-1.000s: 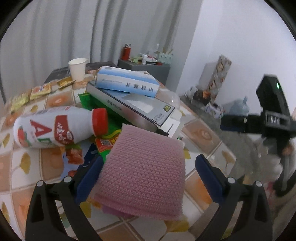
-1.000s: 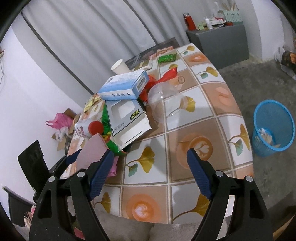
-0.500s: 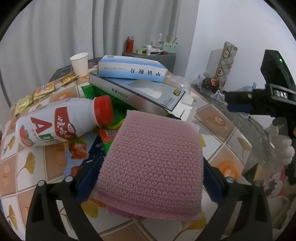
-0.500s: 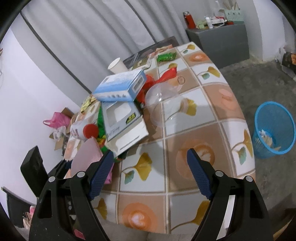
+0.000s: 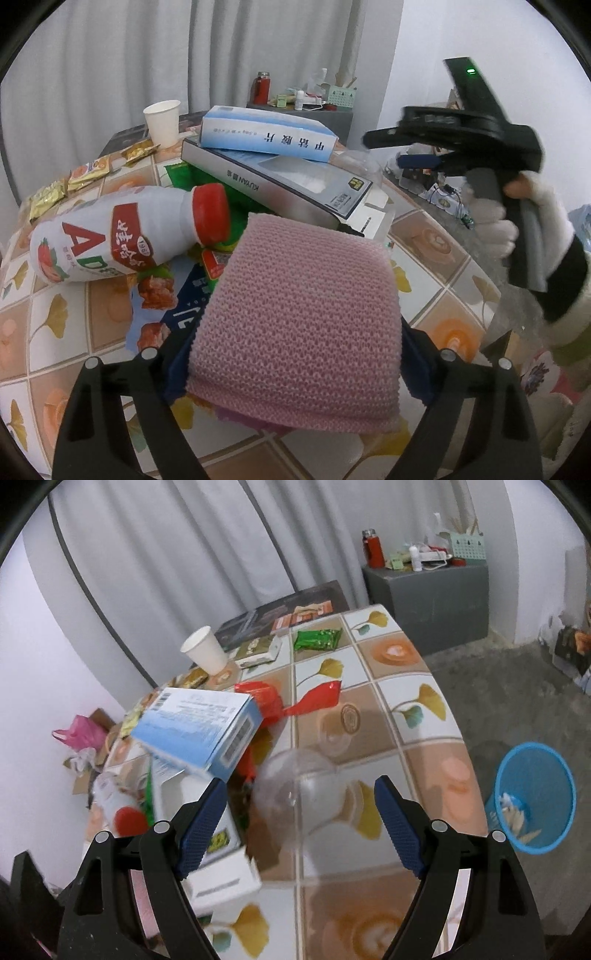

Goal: Collect trash
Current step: 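Grasp the pink knitted cloth with the left tool while the right tool grasps the clear plastic cup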

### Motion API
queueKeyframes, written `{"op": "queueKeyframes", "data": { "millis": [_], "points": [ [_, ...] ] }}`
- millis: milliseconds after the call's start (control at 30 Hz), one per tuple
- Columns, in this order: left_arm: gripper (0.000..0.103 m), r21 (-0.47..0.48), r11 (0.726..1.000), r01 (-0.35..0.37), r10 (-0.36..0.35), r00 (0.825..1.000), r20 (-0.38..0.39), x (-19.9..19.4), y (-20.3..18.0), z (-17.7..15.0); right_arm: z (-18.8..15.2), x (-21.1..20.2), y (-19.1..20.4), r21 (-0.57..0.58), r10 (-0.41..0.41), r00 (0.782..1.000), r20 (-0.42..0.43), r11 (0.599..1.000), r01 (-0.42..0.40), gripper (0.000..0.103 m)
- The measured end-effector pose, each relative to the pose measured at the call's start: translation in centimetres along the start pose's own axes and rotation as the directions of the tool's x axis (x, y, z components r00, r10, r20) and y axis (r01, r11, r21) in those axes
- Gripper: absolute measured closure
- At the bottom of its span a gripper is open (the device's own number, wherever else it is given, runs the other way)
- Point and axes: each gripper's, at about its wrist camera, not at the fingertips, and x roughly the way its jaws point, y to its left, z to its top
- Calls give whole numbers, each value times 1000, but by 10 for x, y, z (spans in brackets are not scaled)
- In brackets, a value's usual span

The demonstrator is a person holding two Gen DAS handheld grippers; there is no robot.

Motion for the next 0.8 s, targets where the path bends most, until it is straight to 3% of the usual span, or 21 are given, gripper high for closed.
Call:
{"op": "queueKeyframes", "data": {
  "millis": [400, 600, 800],
  "points": [
    [16, -48, 999, 1, 0, 1000, 7, -7, 4, -4, 0, 40, 8, -47, -90, 993, -70, 995, 87, 25],
    [16, -74, 997, -8, 8, 1000, 6, -10, 4, -4, 1, 40, 8, -42, -80, 994, -71, 996, 77, 38],
    [17, -99, 995, -19, 20, 1000, 8, -14, 4, -5, 0, 35, 8, -44, -91, 994, -60, 995, 88, 39]
  ]
}}
